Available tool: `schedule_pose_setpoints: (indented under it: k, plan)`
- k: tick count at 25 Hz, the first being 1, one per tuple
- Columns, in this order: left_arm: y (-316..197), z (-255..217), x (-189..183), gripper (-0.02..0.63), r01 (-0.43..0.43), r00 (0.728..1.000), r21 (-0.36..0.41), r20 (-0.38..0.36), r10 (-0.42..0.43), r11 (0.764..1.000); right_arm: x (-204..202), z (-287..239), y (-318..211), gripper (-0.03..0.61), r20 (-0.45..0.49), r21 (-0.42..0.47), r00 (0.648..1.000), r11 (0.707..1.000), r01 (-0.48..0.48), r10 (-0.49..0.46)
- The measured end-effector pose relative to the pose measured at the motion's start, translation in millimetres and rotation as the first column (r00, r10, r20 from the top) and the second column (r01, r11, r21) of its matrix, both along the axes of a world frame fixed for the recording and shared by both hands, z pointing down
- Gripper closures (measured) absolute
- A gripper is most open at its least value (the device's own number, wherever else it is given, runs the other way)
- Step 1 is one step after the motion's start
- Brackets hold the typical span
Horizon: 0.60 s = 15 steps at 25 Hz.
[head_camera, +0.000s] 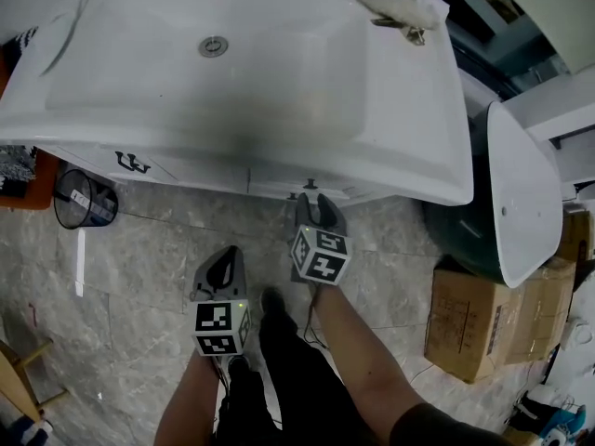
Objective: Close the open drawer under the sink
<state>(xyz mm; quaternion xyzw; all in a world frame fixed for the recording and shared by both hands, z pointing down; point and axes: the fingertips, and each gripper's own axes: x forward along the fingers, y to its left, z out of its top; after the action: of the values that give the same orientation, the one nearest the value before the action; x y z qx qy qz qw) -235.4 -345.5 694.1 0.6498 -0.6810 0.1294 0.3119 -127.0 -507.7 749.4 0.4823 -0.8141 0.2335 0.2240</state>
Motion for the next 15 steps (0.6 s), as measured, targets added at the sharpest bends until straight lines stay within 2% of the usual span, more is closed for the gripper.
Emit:
schedule_pose_setpoints:
  k: [9, 15]
  plan:
    - [55.2, -73.5, 0.8, 0.598, 0.0, 1.0, 0.062, -0.006, 0.0, 0.998, 16.5, -85.7, 71.9, 0.439, 0.03, 0.062, 0.999, 0.998, -0.012, 0.01]
    - [106.2, -122.9, 15.0, 0.598, -0.033, 0.999, 0.098, -0.024, 0.036, 0.995, 30.3, -148.2, 130.3, 0.453, 0.077, 0.091, 0.997, 0.996, -0.01, 0.003]
